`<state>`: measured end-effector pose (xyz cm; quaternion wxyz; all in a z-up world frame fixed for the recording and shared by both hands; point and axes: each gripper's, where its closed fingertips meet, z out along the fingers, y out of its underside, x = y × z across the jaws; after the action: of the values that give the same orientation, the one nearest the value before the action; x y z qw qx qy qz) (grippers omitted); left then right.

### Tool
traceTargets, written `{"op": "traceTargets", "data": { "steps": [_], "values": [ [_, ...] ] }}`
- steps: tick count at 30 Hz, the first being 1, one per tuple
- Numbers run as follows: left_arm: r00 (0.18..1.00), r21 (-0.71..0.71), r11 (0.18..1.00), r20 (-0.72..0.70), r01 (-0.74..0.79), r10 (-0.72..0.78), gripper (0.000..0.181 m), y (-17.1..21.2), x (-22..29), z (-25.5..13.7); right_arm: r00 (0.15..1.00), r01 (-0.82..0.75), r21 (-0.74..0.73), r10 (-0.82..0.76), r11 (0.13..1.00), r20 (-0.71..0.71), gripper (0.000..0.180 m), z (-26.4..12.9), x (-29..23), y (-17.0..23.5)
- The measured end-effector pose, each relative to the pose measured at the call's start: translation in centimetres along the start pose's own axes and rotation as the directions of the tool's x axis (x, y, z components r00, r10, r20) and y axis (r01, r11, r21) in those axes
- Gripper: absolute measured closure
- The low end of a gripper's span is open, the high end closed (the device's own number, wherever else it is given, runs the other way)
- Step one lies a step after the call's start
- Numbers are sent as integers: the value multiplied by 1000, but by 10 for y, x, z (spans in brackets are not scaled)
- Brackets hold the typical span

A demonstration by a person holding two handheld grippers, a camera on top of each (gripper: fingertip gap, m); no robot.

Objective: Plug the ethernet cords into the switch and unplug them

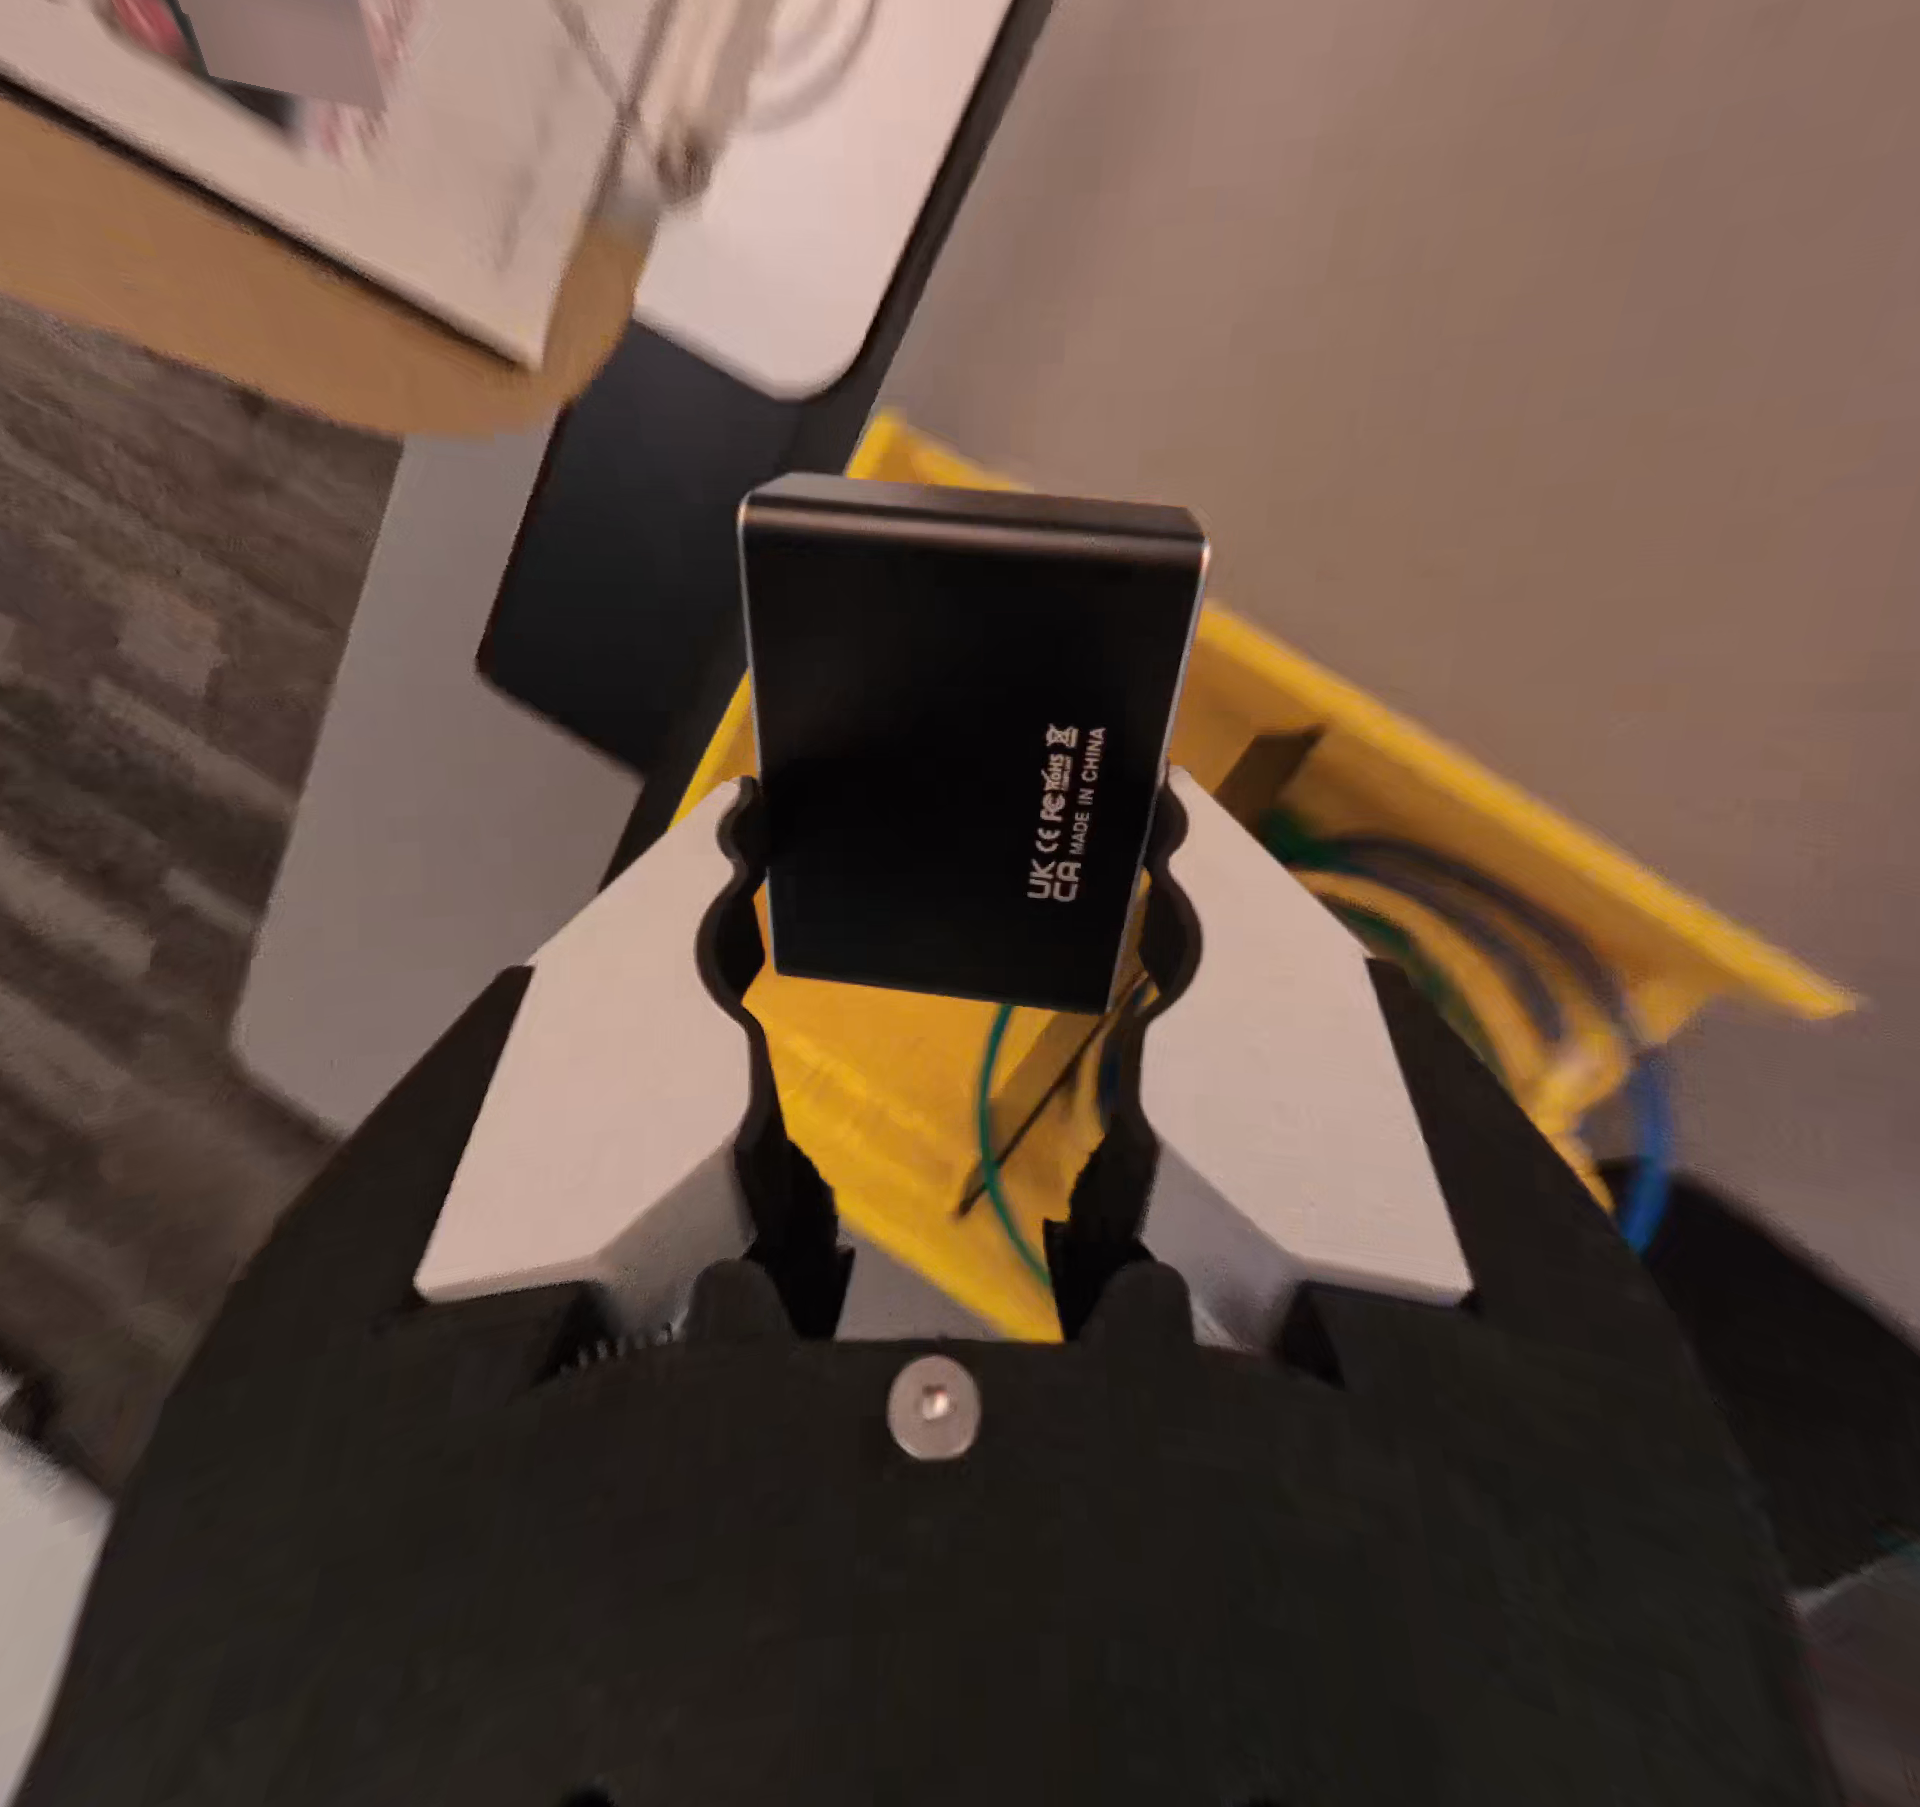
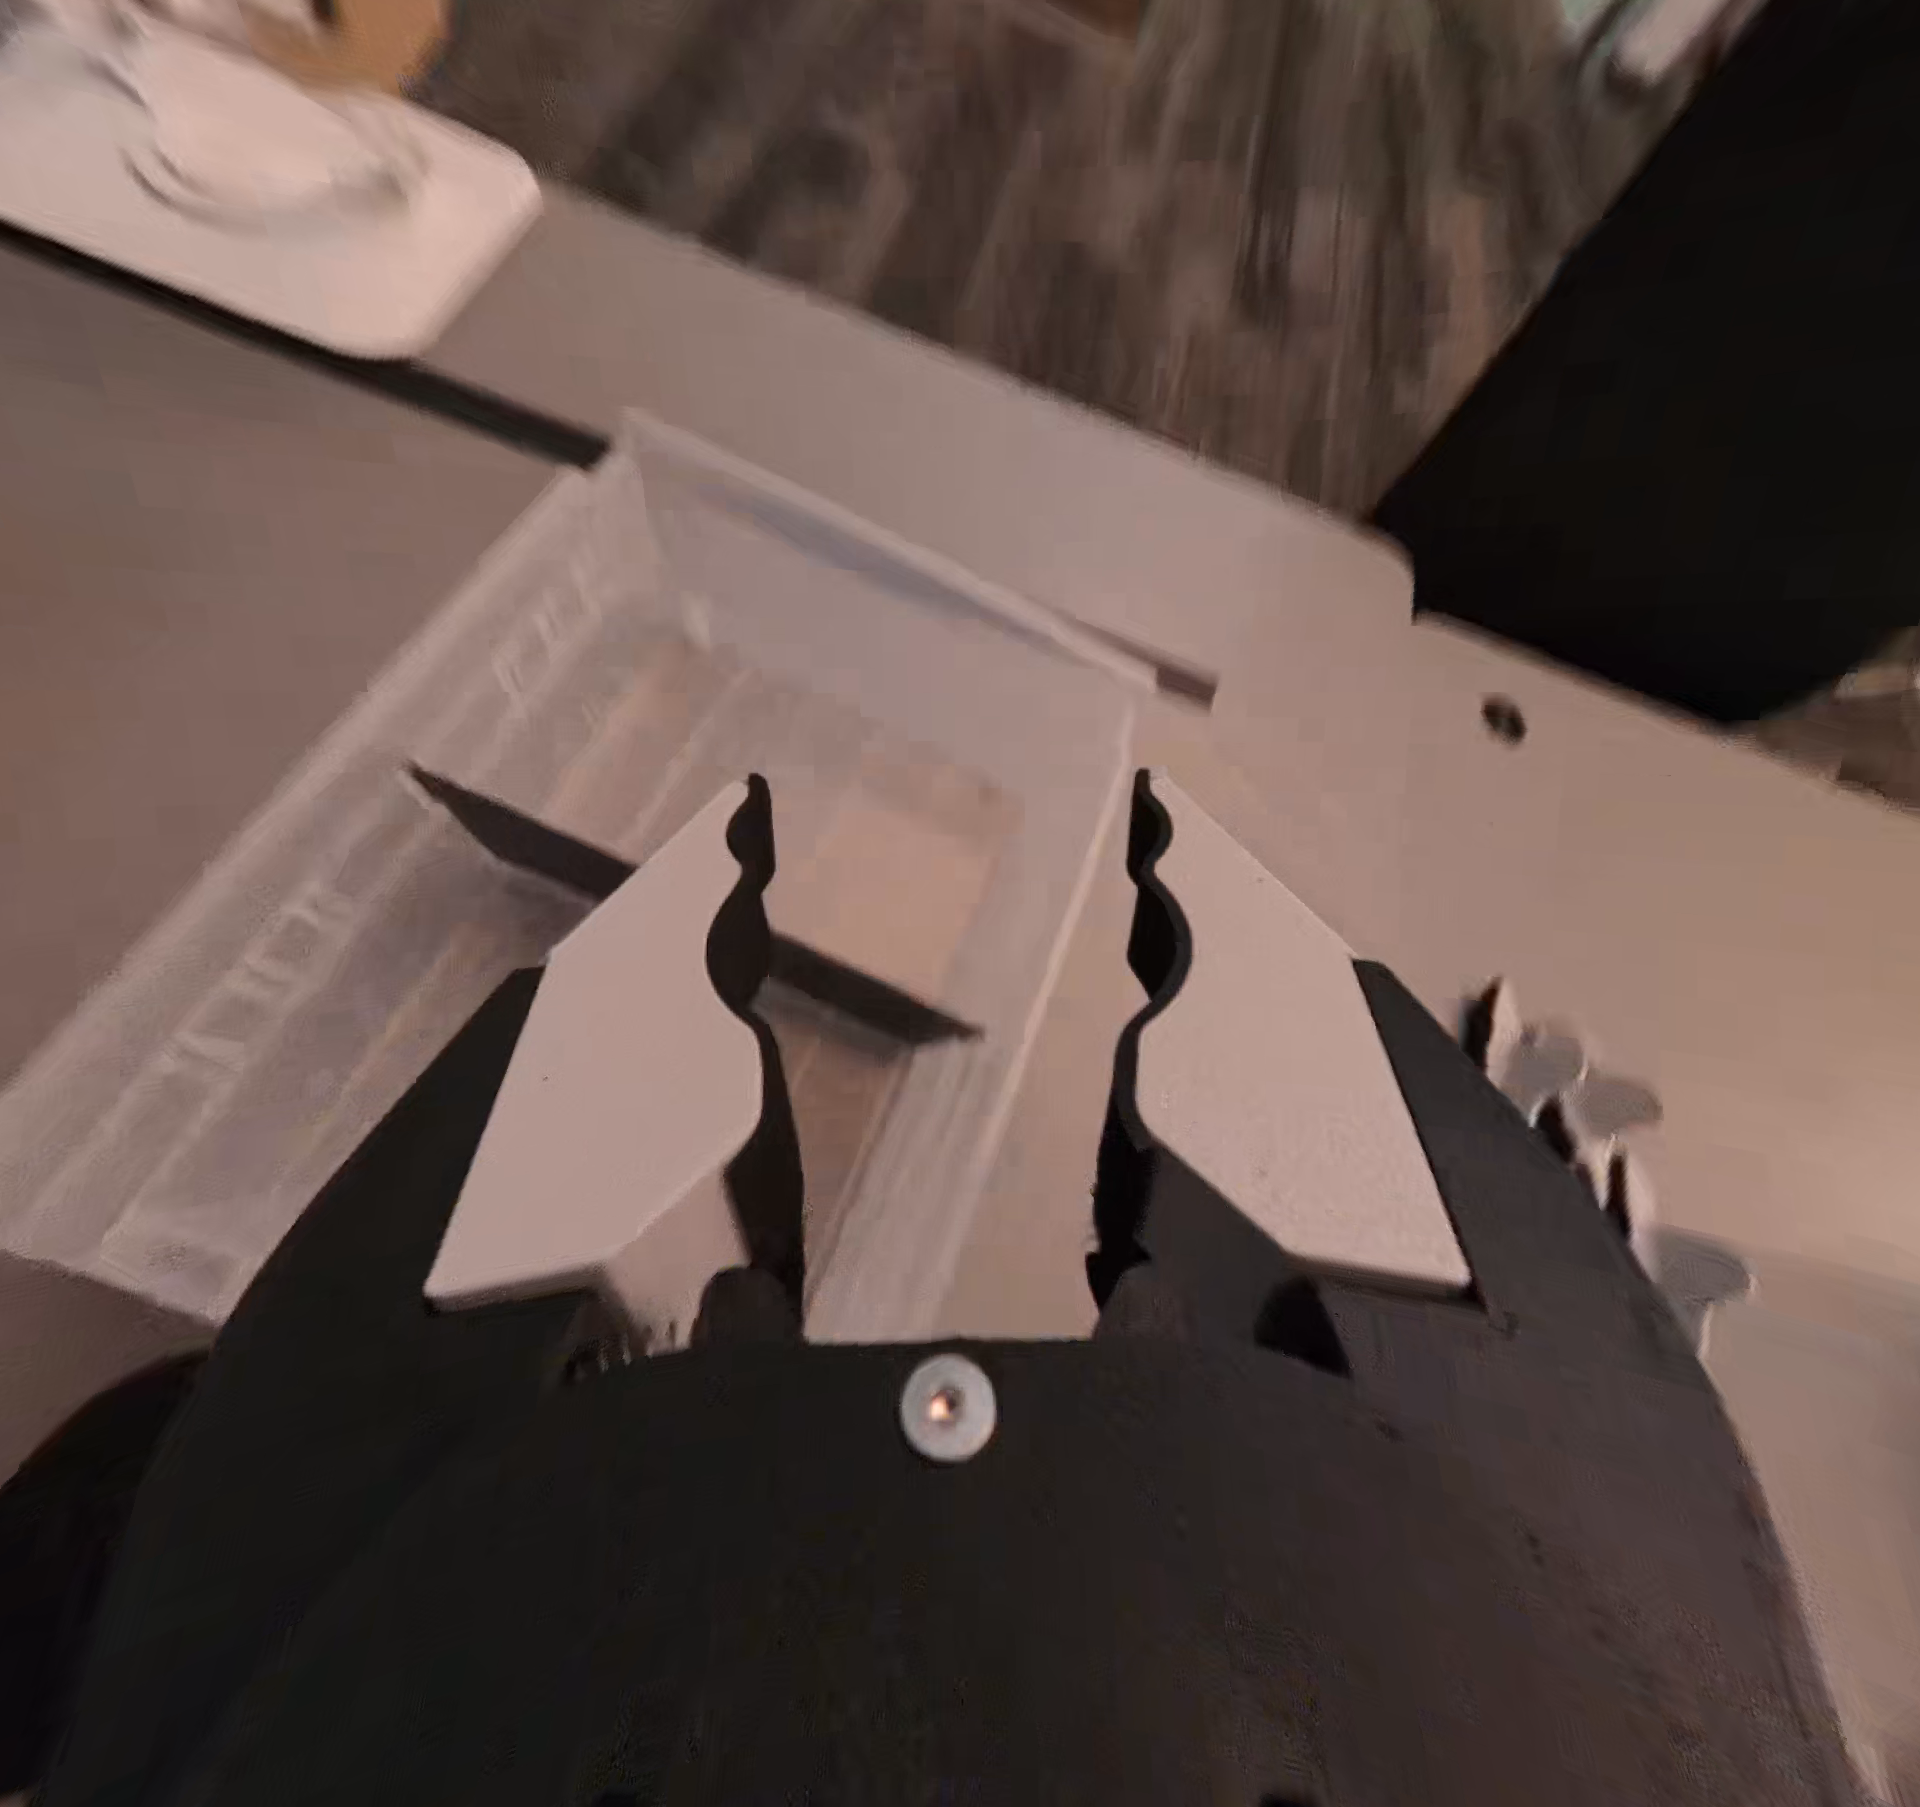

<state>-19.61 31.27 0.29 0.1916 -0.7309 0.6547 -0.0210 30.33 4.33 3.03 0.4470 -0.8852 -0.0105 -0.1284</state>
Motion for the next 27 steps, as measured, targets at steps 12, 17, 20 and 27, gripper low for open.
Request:
{"op": "traceTargets", "data": {
  "steps": [12, 17, 20, 27],
  "values": [
    [943, 212, 976, -333, 52, 22, 108, -120, 207, 33, 947, -289, -412, 322, 864, 12, 94, 42, 13, 118],
    [962, -71, 987, -242, -144, 123, 108, -107, 217, 115, 888, -379, -440, 454, 814, 75, 160, 56, 8, 131],
    [958, -150, 966, -231, -209, 171, 108, -98, 213, 139, 822, -496, -393, 564, 774, 74, 174, 61, 23, 131],
    [947, -215, 935, -217, -282, 235, 108, -90, 206, 160, 882, -426, -337, 469, 840, 52, 175, 59, 46, 139]
  ]
}}
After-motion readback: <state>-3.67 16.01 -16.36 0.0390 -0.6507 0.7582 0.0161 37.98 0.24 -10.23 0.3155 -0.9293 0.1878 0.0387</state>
